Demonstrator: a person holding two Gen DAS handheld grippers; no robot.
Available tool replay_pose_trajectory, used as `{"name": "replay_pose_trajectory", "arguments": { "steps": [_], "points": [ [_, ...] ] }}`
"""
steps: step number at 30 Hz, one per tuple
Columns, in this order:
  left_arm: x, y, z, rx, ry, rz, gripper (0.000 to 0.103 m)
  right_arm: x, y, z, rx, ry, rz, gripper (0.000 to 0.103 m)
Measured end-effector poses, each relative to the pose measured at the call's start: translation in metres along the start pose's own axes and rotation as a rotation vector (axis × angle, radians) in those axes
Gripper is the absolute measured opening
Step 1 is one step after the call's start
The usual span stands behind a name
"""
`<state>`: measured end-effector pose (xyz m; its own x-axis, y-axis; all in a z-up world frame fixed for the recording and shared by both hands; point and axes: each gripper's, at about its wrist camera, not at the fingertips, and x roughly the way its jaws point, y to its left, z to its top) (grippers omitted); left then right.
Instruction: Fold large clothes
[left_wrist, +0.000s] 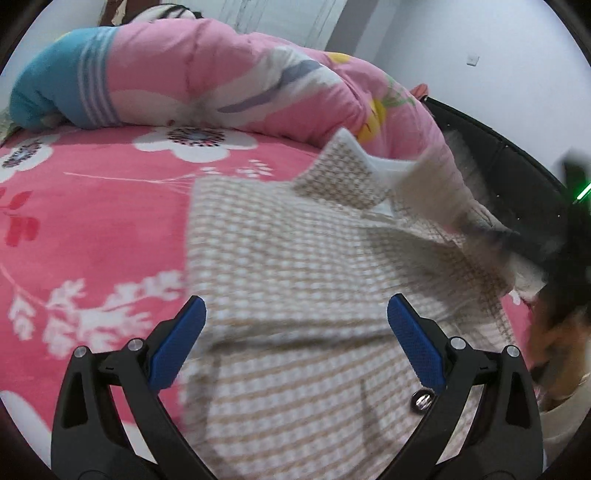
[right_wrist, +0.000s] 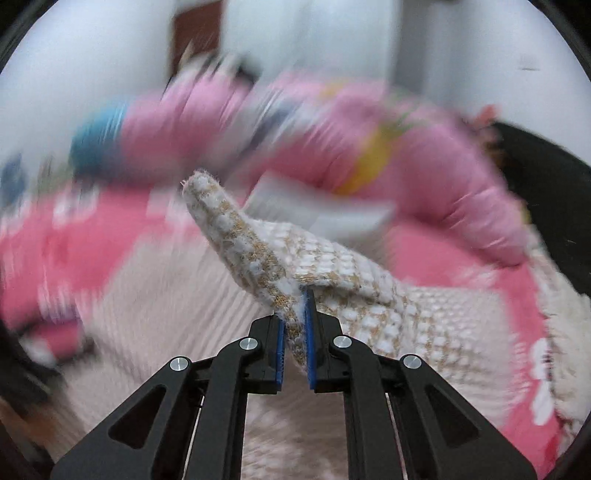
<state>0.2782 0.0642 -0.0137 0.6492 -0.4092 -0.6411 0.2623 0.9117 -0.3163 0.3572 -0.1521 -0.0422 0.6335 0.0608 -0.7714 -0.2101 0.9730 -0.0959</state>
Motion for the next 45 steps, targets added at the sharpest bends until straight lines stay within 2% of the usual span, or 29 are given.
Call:
{"name": "replay_pose_trajectory", "arguments": {
  "steps": [1,2,3,5,8,9,11,13,15,17,19,24,26,30,33,34,35,36,38,40,43,45],
  "points": [
    [-0.004,0.004,-0.001,0.004,0.005,0.008,0.095,0.023,0.016,-0.012,-0.050,0.071,-0.009,0.012],
    [-0.006,0.006,-0.002,0.006,0.008,0.010,0.095,0.029,0.026,-0.019,-0.089,0.070,-0.052,0.012],
    [-0.010,0.009,-0.002,0.007,0.012,0.005,0.095,0.026,0.037,-0.027,-0.151,0.023,-0.110,0.013],
    [-0.013,0.010,-0.002,0.020,0.013,-0.007,0.095,0.020,0.047,-0.030,-0.222,0.019,-0.145,0.020],
    [-0.016,0.004,0.003,0.051,0.005,-0.033,0.095,0.006,0.045,-0.030,-0.248,0.029,-0.091,0.069],
    [-0.014,0.001,0.008,0.053,0.004,-0.050,0.095,-0.003,0.041,-0.031,-0.251,0.021,-0.059,0.081],
    [-0.011,-0.004,0.014,0.039,0.005,-0.088,0.095,-0.018,0.033,-0.036,-0.222,0.027,0.075,0.087],
    [-0.004,-0.007,0.021,0.006,0.010,-0.138,0.095,-0.032,0.013,-0.042,-0.165,0.006,0.145,0.087],
    [0.007,-0.010,0.028,-0.033,0.025,-0.177,0.087,-0.040,-0.013,-0.052,-0.066,-0.015,0.222,0.087],
    [0.027,-0.011,0.036,-0.089,0.077,-0.211,0.074,-0.051,-0.037,-0.066,0.063,-0.030,0.289,0.087],
    [0.052,-0.012,0.044,-0.138,0.141,-0.239,0.069,-0.054,-0.064,-0.083,0.196,-0.042,0.342,0.087],
    [0.119,-0.016,0.053,-0.249,0.320,-0.261,0.061,-0.051,-0.100,-0.130,0.397,-0.059,0.390,0.087],
    [0.132,-0.016,0.053,-0.277,0.337,-0.250,0.054,-0.048,-0.103,-0.145,0.429,-0.054,0.387,0.087],
    [0.139,-0.030,0.052,-0.215,0.335,-0.207,0.041,-0.047,-0.109,-0.168,0.493,-0.093,0.429,0.087],
    [0.139,-0.040,0.051,-0.165,0.328,-0.154,0.023,-0.048,-0.109,-0.174,0.497,-0.104,0.430,0.087],
    [0.138,-0.046,0.053,-0.141,0.320,-0.145,0.012,-0.048,-0.108,-0.173,0.491,-0.103,0.424,0.087],
    [0.135,-0.051,0.056,-0.120,0.310,-0.145,0.008,-0.050,-0.108,-0.174,0.486,-0.102,0.419,0.087],
    [0.133,-0.056,0.059,-0.099,0.302,-0.144,0.008,-0.050,-0.107,-0.172,0.479,-0.102,0.414,0.087],
    [0.116,-0.066,0.074,-0.017,0.238,-0.140,0.008,-0.052,-0.107,-0.172,0.473,-0.102,0.412,0.087],
    [0.091,-0.068,0.090,0.016,0.164,-0.133,0.007,-0.050,-0.107,-0.173,0.471,-0.105,0.415,0.087],
    [0.050,-0.053,0.113,0.018,0.050,-0.063,0.007,-0.049,-0.107,-0.174,0.473,-0.106,0.416,0.087],
    [0.035,-0.036,0.116,-0.003,0.027,-0.031,0.007,-0.049,-0.106,-0.174,0.469,-0.104,0.409,0.087]
  ]
}}
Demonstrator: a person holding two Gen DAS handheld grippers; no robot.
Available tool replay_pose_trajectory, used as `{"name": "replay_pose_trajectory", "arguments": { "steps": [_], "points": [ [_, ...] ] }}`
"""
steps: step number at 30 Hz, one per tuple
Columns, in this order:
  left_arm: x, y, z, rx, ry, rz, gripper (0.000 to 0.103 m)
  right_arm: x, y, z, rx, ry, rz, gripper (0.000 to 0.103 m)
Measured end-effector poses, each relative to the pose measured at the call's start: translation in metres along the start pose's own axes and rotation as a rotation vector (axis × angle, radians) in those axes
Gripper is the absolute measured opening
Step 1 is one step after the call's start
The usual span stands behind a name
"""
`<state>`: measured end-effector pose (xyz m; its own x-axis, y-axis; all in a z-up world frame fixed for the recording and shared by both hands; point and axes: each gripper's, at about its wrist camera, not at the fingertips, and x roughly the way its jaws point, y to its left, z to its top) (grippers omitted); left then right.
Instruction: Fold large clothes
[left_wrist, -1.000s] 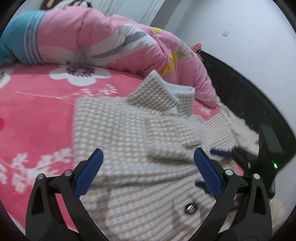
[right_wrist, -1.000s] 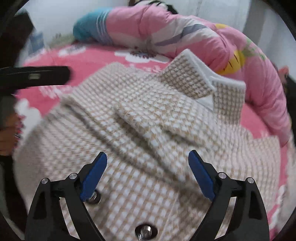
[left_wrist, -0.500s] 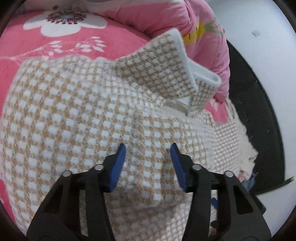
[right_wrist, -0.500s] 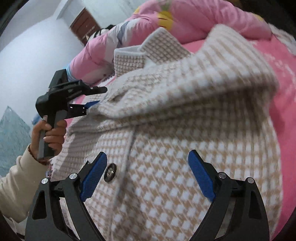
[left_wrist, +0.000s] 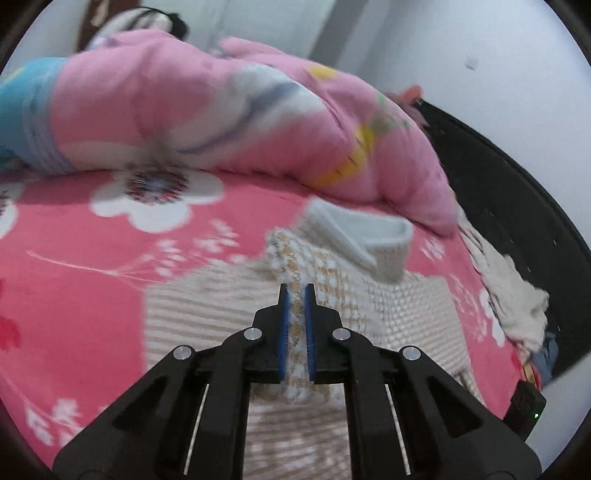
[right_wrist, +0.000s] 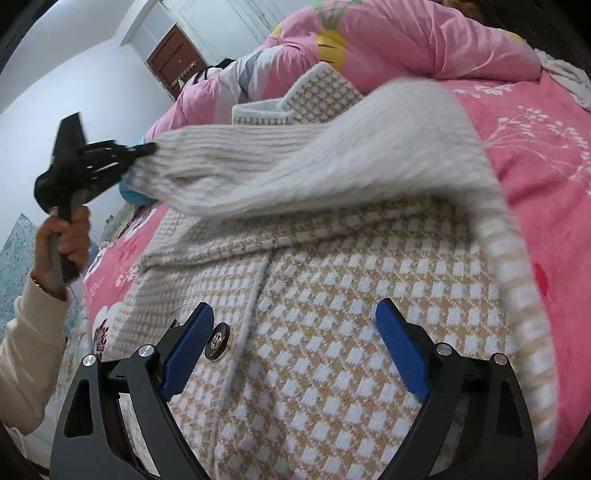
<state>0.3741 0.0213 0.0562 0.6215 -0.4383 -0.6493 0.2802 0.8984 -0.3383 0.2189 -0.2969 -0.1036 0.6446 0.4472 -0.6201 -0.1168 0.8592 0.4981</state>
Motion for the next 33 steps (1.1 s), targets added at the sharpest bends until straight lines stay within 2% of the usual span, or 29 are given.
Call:
{"name": "replay_pose_trajectory", "arguments": {
  "steps": [2,5,7,9,13,16,18,22,24,26,28,29,31,33],
  "points": [
    [0.003,0.020,-0.012,-0.027,0.030,0.027,0.007,0.000,0.002,-0.001,-0.006,0.003,-0.011,0.087],
    [0.029,0.047,-0.039,-0.061,0.112,0.083,0.007,0.003,0.005,0.002,-0.006,0.014,-0.023,0.087],
    [0.039,0.059,-0.055,-0.063,0.128,0.097,0.007,0.004,0.008,0.003,-0.013,0.029,-0.041,0.087],
    [0.038,0.068,-0.065,-0.064,0.098,0.080,0.007,0.006,0.013,0.004,-0.028,0.045,-0.063,0.087],
    [0.026,0.065,-0.064,-0.051,0.046,0.054,0.007,0.008,0.019,0.003,-0.062,0.069,-0.107,0.087],
    [0.032,0.070,-0.073,-0.028,0.094,0.076,0.009,0.004,0.021,0.010,-0.049,0.099,-0.123,0.087],
    [0.028,0.070,-0.076,-0.011,0.087,0.076,0.014,-0.007,0.025,0.021,-0.044,0.097,-0.136,0.087],
    [-0.003,0.065,-0.067,0.030,-0.006,0.097,0.015,-0.036,0.039,0.067,-0.125,0.018,-0.218,0.087],
    [-0.019,0.058,-0.059,0.042,-0.066,0.071,0.015,-0.038,0.041,0.094,-0.150,-0.025,-0.263,0.087],
    [-0.023,0.046,-0.053,0.055,-0.084,0.022,0.015,-0.030,0.041,0.115,-0.153,-0.049,-0.276,0.087],
    [-0.012,0.030,-0.051,0.084,-0.054,-0.017,0.015,-0.013,0.036,0.133,-0.148,-0.064,-0.277,0.077],
    [0.002,0.021,-0.053,0.105,-0.012,-0.018,0.015,-0.002,0.032,0.139,-0.145,-0.058,-0.296,0.075],
    [0.031,0.014,-0.063,0.129,0.063,0.031,0.015,0.029,0.018,0.141,-0.136,-0.011,-0.326,0.065],
    [0.058,0.020,-0.076,0.124,0.129,0.094,0.015,0.068,-0.007,0.127,-0.112,0.108,-0.378,0.063]
  ]
}}
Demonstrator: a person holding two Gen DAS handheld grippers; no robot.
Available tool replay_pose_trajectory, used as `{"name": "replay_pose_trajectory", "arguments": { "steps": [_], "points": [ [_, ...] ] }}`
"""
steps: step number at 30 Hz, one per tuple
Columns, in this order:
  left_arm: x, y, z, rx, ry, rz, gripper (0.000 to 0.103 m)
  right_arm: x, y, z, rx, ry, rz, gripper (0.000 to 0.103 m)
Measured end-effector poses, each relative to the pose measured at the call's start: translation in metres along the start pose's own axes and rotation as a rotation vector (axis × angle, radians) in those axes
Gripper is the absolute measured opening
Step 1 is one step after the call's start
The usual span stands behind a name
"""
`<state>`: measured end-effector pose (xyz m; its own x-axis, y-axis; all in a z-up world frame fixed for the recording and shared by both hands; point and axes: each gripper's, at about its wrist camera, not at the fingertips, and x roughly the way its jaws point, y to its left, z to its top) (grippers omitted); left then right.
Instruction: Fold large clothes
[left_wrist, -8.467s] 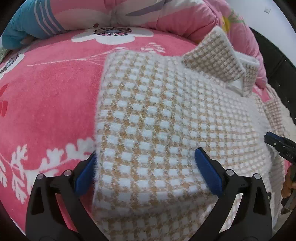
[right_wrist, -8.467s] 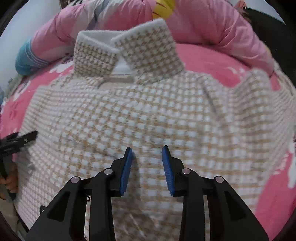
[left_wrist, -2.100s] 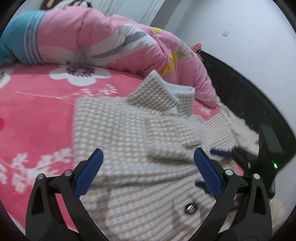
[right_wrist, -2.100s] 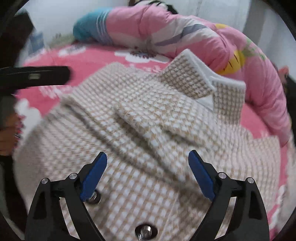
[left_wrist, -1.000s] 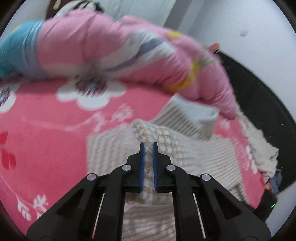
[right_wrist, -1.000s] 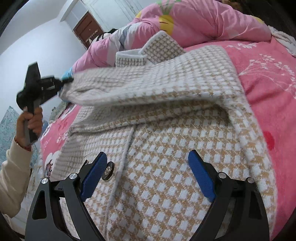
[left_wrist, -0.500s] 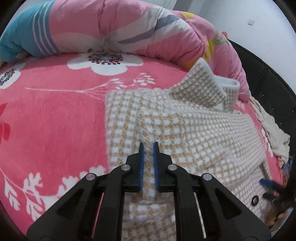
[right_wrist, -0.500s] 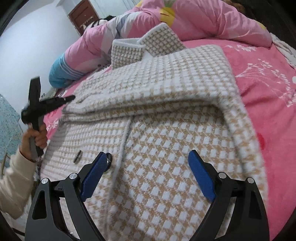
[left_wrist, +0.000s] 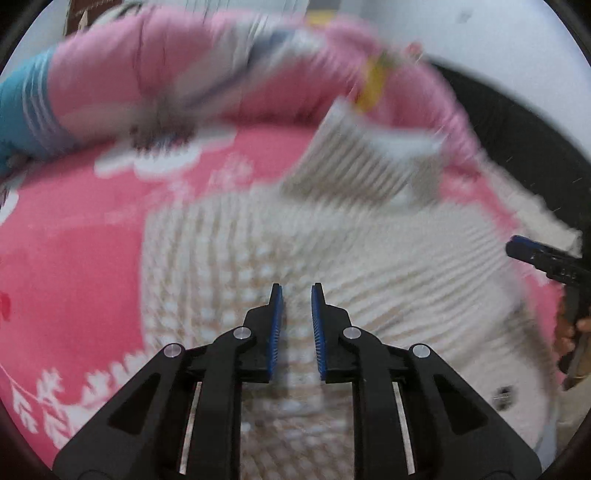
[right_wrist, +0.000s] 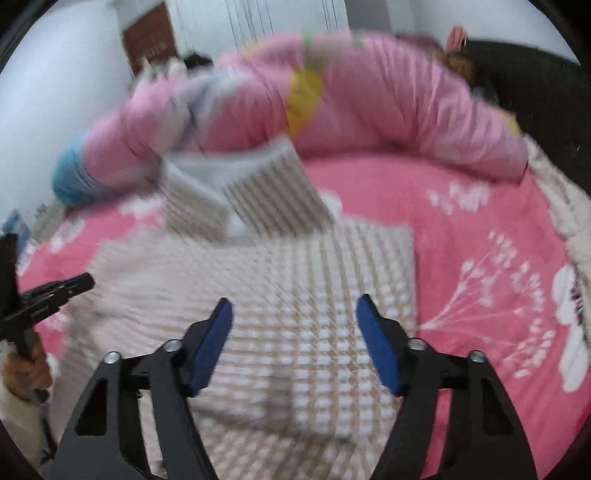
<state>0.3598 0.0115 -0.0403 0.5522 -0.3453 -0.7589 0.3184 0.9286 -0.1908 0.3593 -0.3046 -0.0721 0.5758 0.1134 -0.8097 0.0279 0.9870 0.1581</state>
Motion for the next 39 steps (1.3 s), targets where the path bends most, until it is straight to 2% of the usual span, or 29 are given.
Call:
{"name": "replay_pose_trajectory", "arguments": {
  "steps": [1,2,5,7,10,11,13,14,15,17,20,22,25,28,31,33,35,37,39],
  "points": [
    [0.007,0.004,-0.007,-0.011,-0.003,-0.009,0.016,0.021,-0.007,-0.011,0.007,0.036,0.011,0.063],
    [0.005,0.007,-0.011,-0.021,-0.030,-0.030,0.016,0.021,-0.011,-0.014,0.016,0.011,0.036,0.063],
    [0.002,0.013,-0.012,-0.028,-0.034,-0.054,0.016,0.007,-0.013,-0.003,0.054,0.026,0.040,0.060],
    [0.002,0.018,-0.013,-0.048,-0.043,-0.083,0.016,-0.005,-0.009,0.012,0.049,-0.003,0.060,0.060],
    [0.001,0.027,-0.019,-0.083,-0.074,-0.135,0.016,-0.008,-0.006,0.034,0.029,-0.061,0.004,0.060],
    [0.001,0.029,-0.020,-0.092,-0.081,-0.147,0.016,-0.003,-0.007,0.039,0.037,-0.068,-0.003,0.060],
    [0.000,0.030,-0.020,-0.106,-0.084,-0.167,0.016,0.029,-0.020,0.045,0.065,-0.033,-0.076,0.060],
    [0.000,0.031,-0.019,-0.109,-0.081,-0.172,0.015,0.044,-0.027,0.043,0.079,-0.011,-0.082,0.060],
    [0.000,0.030,-0.019,-0.104,-0.082,-0.173,0.015,0.058,-0.036,0.039,0.118,-0.012,-0.052,0.063],
    [0.000,0.026,-0.019,-0.090,-0.084,-0.157,0.015,0.056,-0.037,0.038,0.139,-0.048,-0.046,0.063],
    [-0.001,0.023,-0.017,-0.080,-0.086,-0.136,0.015,0.051,-0.028,0.036,0.098,-0.082,-0.097,0.063],
    [-0.007,0.018,-0.013,-0.068,-0.086,-0.106,0.017,0.051,-0.032,0.035,0.111,-0.091,-0.080,0.064],
    [-0.023,0.000,-0.004,-0.022,-0.144,-0.052,0.041,0.050,-0.035,0.032,0.125,-0.101,-0.059,0.064],
    [-0.024,-0.021,0.009,0.028,-0.166,-0.054,0.045,0.050,-0.034,0.032,0.120,-0.114,-0.067,0.064],
    [0.004,-0.035,0.020,0.062,-0.094,0.017,0.056,0.043,-0.034,0.019,0.121,-0.120,-0.063,0.064],
    [0.028,-0.036,0.020,0.066,-0.033,0.068,0.056,0.046,-0.037,0.017,0.125,-0.125,-0.053,0.065],
    [0.035,-0.041,0.014,0.095,-0.058,0.091,0.061,0.040,-0.038,0.012,0.125,-0.153,-0.036,0.068],
    [0.034,-0.045,0.010,0.121,-0.073,0.105,0.063,0.032,-0.038,0.010,0.113,-0.197,-0.010,0.081],
    [0.033,-0.044,0.009,0.116,-0.078,0.098,0.063,0.016,-0.031,0.005,0.078,-0.262,0.017,0.084]
  ]
}}
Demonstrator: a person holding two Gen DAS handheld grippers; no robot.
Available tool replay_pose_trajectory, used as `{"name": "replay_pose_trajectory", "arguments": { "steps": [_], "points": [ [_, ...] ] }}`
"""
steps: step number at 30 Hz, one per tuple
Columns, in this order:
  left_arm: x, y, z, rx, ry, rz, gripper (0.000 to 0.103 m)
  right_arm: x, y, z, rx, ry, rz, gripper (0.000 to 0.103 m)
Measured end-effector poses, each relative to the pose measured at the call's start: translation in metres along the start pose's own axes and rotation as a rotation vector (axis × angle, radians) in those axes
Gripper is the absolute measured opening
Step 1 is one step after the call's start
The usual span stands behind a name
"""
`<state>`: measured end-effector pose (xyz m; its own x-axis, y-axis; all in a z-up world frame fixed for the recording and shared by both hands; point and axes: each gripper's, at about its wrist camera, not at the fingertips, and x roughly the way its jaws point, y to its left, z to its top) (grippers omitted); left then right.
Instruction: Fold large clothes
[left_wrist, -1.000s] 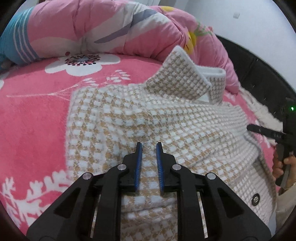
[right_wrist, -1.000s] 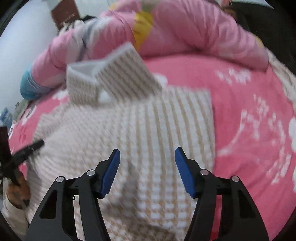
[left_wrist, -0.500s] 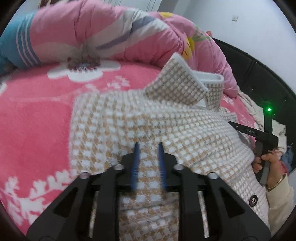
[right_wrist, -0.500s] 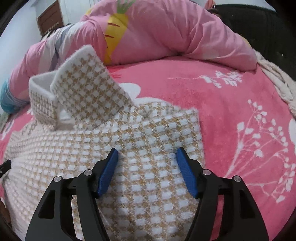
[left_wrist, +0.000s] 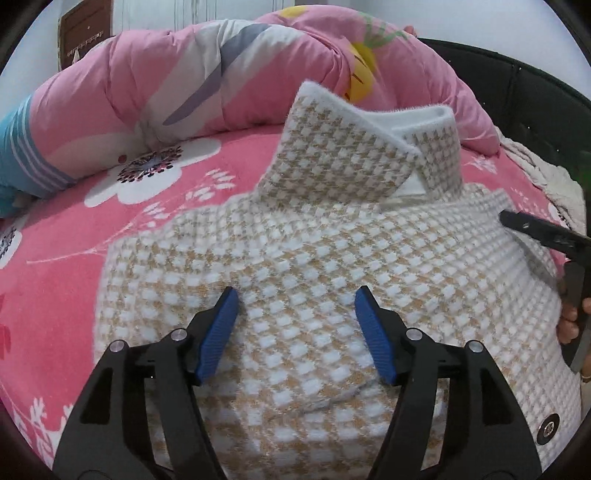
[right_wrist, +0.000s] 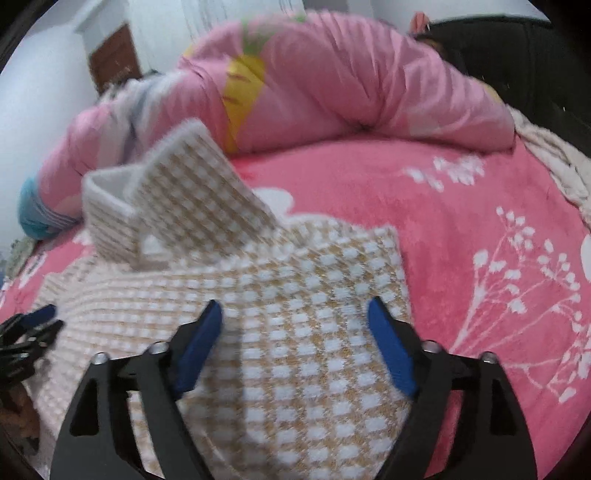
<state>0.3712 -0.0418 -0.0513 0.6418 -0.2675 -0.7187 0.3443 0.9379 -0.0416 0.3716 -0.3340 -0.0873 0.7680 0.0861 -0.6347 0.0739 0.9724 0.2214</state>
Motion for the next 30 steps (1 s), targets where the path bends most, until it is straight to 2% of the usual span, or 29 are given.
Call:
{"name": "replay_pose_trajectory", "arguments": {
  "steps": [2,4,5,8,9,13,30],
  "points": [
    [-0.001,0.002,-0.001,-0.009,-0.005,-0.013,0.065,-0.013,0.015,-0.002,-0.058,-0.031,0.066,0.084],
    [0.001,0.000,-0.003,-0.005,-0.012,-0.012,0.065,-0.014,0.034,-0.006,-0.133,-0.014,0.112,0.084],
    [0.002,0.000,-0.003,-0.003,-0.015,-0.009,0.065,-0.012,0.042,-0.009,-0.165,0.003,0.113,0.084],
    [0.003,0.000,-0.003,-0.002,-0.019,-0.007,0.066,0.009,0.067,-0.022,-0.283,0.102,0.014,0.085],
    [0.003,0.001,-0.003,-0.003,-0.018,-0.009,0.066,0.015,0.069,-0.024,-0.289,0.121,-0.001,0.087],
    [0.003,0.000,-0.003,0.001,-0.018,-0.009,0.066,0.016,0.053,-0.020,-0.212,0.145,0.059,0.090],
    [0.003,0.001,-0.003,0.001,-0.020,-0.011,0.066,0.016,0.052,-0.021,-0.218,0.143,0.051,0.091]
  ]
}}
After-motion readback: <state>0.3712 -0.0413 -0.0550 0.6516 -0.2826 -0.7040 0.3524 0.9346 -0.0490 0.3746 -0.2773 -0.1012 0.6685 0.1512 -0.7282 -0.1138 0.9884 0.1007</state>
